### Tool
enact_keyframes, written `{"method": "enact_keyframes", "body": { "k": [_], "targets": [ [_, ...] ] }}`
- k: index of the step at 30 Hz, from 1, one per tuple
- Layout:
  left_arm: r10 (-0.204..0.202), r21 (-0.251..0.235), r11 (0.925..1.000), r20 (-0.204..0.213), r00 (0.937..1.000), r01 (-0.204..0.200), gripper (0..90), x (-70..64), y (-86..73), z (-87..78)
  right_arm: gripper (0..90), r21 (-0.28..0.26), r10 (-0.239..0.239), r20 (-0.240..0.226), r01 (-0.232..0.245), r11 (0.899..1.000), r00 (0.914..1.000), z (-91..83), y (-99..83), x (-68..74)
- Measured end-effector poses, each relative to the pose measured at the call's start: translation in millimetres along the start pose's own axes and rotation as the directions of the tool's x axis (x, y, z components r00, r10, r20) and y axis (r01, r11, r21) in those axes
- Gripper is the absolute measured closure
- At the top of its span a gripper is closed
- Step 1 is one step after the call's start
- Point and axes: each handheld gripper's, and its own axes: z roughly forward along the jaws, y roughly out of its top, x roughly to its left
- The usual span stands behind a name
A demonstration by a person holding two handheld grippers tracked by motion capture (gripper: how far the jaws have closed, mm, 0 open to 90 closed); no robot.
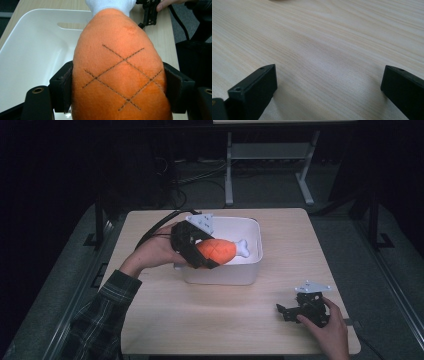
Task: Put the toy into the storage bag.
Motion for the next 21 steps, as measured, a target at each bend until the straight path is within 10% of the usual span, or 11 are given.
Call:
{"method": "enact_keyframes", "body": {
  "k": [21],
  "targets": [
    [0.031, 0.0, 0.9995, 0.085, 0.9959, -0.031, 23.3, 42.4, -3.4, 28.4, 0.0, -0.001, 0.0, -0.001, 0.0, 1.0, 1.0, 0.1, 0.0, -0.1]
  ]
}}
